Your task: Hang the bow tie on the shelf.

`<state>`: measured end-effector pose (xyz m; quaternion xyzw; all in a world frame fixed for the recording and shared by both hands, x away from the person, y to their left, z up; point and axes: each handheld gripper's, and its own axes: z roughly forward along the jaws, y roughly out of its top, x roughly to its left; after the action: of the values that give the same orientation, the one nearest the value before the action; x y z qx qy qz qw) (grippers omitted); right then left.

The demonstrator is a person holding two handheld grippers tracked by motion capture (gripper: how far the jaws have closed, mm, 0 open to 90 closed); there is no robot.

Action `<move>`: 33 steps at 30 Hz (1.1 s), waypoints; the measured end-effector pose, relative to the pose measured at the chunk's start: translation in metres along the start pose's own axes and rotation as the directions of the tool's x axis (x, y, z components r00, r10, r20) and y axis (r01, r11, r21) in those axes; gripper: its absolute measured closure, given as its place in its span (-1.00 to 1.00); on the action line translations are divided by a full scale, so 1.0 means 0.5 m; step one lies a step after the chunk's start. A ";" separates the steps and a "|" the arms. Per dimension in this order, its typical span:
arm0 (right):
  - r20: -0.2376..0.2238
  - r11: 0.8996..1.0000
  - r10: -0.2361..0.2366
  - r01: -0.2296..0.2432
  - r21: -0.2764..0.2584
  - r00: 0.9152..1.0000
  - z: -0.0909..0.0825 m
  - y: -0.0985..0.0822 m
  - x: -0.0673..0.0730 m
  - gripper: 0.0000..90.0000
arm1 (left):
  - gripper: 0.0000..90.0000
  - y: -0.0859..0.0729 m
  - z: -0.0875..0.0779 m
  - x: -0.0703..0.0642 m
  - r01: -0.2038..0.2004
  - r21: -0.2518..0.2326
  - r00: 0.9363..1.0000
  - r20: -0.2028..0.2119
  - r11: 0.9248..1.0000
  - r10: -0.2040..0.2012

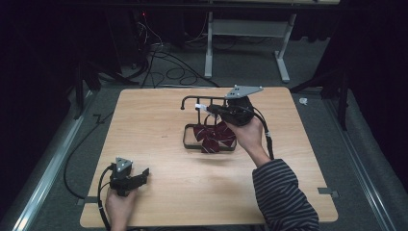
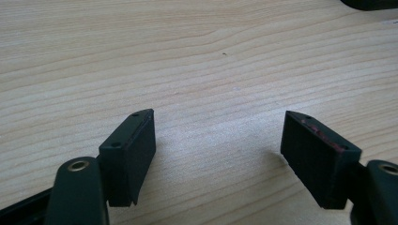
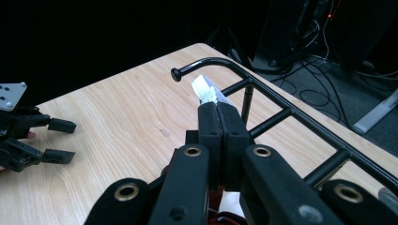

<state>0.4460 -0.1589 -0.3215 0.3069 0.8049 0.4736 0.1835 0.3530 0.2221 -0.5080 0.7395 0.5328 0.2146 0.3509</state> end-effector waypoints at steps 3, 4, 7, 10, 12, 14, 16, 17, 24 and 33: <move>0.001 1.000 -0.002 0.002 0.006 1.000 0.005 0.000 0.001 1.00 | -0.39 0.000 0.000 0.000 0.000 0.001 1.000 0.000 1.000 0.000; 0.002 1.000 0.003 -0.003 0.006 1.000 0.005 0.000 0.001 1.00 | -0.39 0.000 0.000 0.000 -0.001 0.000 1.000 0.000 1.000 0.001; 0.004 1.000 0.010 -0.010 0.004 1.000 0.008 0.001 -0.003 1.00 | -0.39 0.000 0.000 0.000 -0.001 0.001 1.000 0.000 1.000 0.001; 0.010 1.000 0.014 -0.014 0.006 1.000 0.010 0.002 -0.007 1.00 | -0.39 0.000 0.000 0.000 -0.001 0.001 1.000 0.001 1.000 0.001; 0.014 1.000 0.012 -0.012 0.004 1.000 0.010 0.005 -0.010 1.00 | -0.39 0.000 0.000 0.000 -0.001 0.000 1.000 0.000 1.000 0.001; 0.017 1.000 0.015 -0.015 0.002 1.000 0.011 0.008 -0.011 1.00 | -0.39 0.000 0.000 0.000 0.000 0.000 1.000 -0.001 1.000 0.000; 0.019 1.000 0.017 -0.017 0.001 1.000 0.011 0.009 -0.013 1.00 | -0.39 0.000 0.000 0.000 0.001 -0.002 1.000 -0.001 1.000 -0.001; 0.021 1.000 0.017 -0.017 0.001 1.000 0.013 0.009 -0.015 1.00 | -0.39 0.000 0.000 0.000 0.001 -0.002 1.000 -0.001 1.000 -0.001; 0.032 0.999 0.031 -0.031 0.011 0.999 0.024 0.007 -0.023 1.00 | -0.39 0.000 0.000 0.000 -0.001 0.001 1.000 -0.001 1.000 0.001; 0.045 0.999 0.034 -0.034 0.006 0.998 0.025 0.015 -0.032 1.00 | -0.39 0.000 0.000 0.000 0.002 -0.002 1.000 -0.001 1.000 -0.002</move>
<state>0.4674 -0.1585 -0.3208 0.3317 0.7969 0.4669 0.1921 0.3530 0.2218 -0.5081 0.7387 0.5333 0.2151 0.3516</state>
